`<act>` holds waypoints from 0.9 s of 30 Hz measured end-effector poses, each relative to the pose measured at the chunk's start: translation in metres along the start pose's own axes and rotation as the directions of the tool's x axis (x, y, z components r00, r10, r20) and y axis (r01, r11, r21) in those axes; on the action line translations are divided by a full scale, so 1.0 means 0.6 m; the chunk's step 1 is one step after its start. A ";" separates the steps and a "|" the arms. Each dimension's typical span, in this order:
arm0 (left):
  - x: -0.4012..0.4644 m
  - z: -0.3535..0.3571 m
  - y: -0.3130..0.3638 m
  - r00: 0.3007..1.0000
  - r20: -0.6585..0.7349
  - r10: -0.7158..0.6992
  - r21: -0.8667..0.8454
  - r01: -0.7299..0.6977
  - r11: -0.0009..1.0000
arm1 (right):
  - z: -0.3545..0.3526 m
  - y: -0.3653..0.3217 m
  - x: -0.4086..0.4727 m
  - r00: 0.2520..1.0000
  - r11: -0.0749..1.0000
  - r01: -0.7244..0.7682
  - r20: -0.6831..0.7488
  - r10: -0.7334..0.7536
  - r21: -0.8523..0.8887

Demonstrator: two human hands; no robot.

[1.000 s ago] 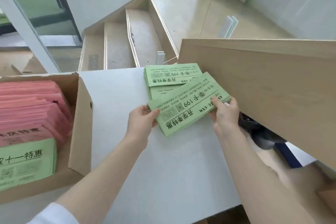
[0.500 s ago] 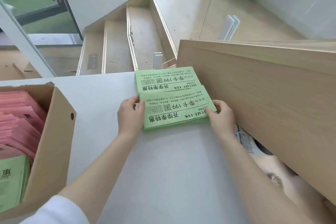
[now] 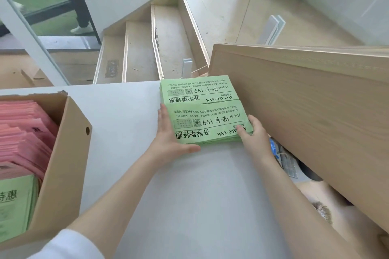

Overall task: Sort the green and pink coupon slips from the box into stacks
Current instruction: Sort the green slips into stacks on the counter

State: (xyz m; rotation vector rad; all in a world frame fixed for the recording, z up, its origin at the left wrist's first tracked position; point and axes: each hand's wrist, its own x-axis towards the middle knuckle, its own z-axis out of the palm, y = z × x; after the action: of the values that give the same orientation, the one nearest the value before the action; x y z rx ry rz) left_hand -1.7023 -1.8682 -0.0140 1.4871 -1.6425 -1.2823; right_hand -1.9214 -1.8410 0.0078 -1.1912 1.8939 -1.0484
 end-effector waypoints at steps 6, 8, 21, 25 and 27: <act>-0.014 -0.011 -0.006 0.988 -0.100 0.121 -0.018 -0.124 0.992 | -0.007 0.004 -0.012 0.997 0.998 0.048 0.062 -0.046 -0.028; -0.012 -0.013 -0.007 0.989 -0.079 0.128 0.121 -0.118 0.986 | -0.010 0.006 -0.011 0.995 0.998 0.055 0.084 -0.052 -0.028; 0.094 -0.054 0.061 0.976 -0.134 -0.174 -0.316 0.124 0.941 | 0.010 -0.097 0.098 0.992 0.953 0.074 0.123 -0.039 -0.294; 0.136 -0.057 0.044 0.974 -0.061 -0.219 -0.268 0.196 0.943 | 0.026 -0.080 0.144 0.986 0.924 -0.006 0.153 0.070 -0.383; 0.145 -0.060 0.032 0.969 -0.040 -0.246 -0.280 0.225 0.933 | 0.028 -0.069 0.148 0.988 0.932 -0.015 0.135 0.069 -0.363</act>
State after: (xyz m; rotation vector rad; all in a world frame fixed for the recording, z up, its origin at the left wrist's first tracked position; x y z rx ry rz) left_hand -1.6972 -1.9628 0.0009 1.5704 -1.2076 -1.4947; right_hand -1.9238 -1.9387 0.0266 -1.3813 2.0402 -0.5825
